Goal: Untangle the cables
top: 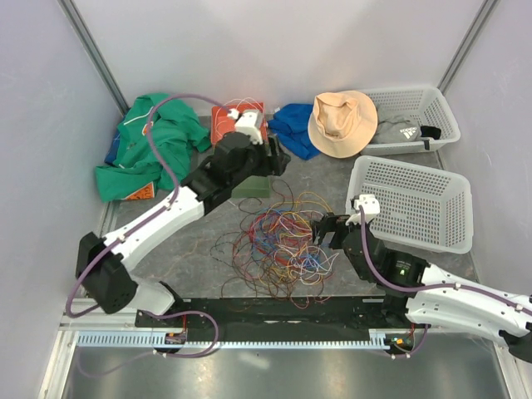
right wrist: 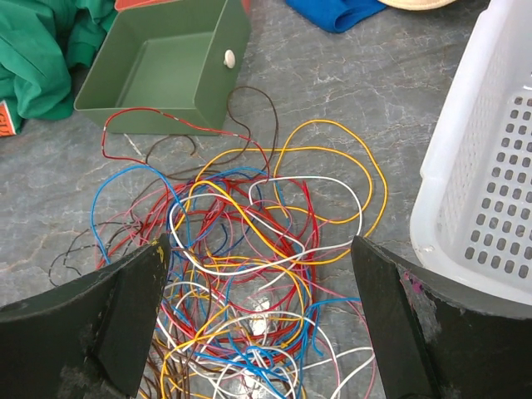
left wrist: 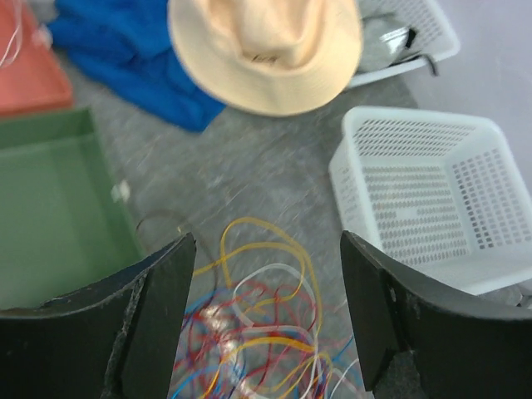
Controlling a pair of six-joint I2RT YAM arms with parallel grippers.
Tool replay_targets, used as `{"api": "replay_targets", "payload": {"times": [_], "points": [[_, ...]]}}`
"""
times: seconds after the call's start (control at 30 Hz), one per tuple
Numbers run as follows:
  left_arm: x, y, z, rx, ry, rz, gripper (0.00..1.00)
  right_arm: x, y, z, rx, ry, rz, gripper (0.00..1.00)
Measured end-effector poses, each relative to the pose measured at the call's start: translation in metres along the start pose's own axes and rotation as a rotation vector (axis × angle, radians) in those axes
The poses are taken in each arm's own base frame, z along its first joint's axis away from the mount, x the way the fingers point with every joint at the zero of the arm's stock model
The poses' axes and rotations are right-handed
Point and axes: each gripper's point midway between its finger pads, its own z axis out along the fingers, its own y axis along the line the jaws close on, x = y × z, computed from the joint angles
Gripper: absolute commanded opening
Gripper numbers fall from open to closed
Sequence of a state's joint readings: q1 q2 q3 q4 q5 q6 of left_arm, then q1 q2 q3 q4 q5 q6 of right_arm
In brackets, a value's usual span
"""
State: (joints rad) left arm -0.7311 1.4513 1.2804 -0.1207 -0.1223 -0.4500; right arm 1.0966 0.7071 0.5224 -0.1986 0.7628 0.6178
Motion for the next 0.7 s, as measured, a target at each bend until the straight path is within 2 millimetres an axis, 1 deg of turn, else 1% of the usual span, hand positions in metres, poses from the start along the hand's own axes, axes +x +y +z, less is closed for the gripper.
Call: {"api": "replay_targets", "payload": {"times": [0.07,0.1,0.13,0.2,0.27,0.33,0.4,0.47,0.6,0.67,0.7], "points": [[0.017,0.017,-0.012,-0.023,0.038,-0.035,0.78,-0.001,-0.002,-0.002,-0.003,-0.005,0.010,0.98],[0.029,0.021,-0.018,-0.032,0.066,-0.043,0.78,-0.001,-0.003,-0.003,-0.004,-0.008,0.015,0.98],[0.043,0.021,-0.022,-0.029,0.096,-0.045,0.78,-0.001,-0.004,-0.004,-0.004,-0.010,0.018,0.98],[0.071,0.010,-0.032,-0.001,0.162,-0.040,0.77,0.001,-0.005,-0.004,-0.002,-0.009,0.020,0.98],[0.103,-0.012,-0.045,0.053,0.232,-0.032,0.76,0.006,-0.007,-0.003,0.007,0.001,0.017,0.98],[0.130,-0.032,-0.056,0.100,0.287,-0.025,0.76,0.013,-0.008,0.000,0.018,0.020,0.009,0.98],[0.154,-0.048,-0.069,0.134,0.334,-0.016,0.77,0.023,-0.010,0.004,0.032,0.045,-0.003,0.98],[0.173,-0.058,-0.082,0.156,0.367,-0.008,0.78,0.037,-0.012,0.007,0.041,0.082,-0.019,0.98],[0.201,-0.069,-0.101,0.182,0.416,-0.002,0.79,0.056,-0.019,0.006,0.048,0.123,-0.028,0.97],[0.214,-0.073,-0.105,0.187,0.443,0.002,0.79,0.063,-0.024,0.004,0.050,0.135,-0.025,0.96],[0.221,-0.071,-0.104,0.177,0.458,0.004,0.79,0.064,-0.026,0.003,0.048,0.138,-0.021,0.96]]}}
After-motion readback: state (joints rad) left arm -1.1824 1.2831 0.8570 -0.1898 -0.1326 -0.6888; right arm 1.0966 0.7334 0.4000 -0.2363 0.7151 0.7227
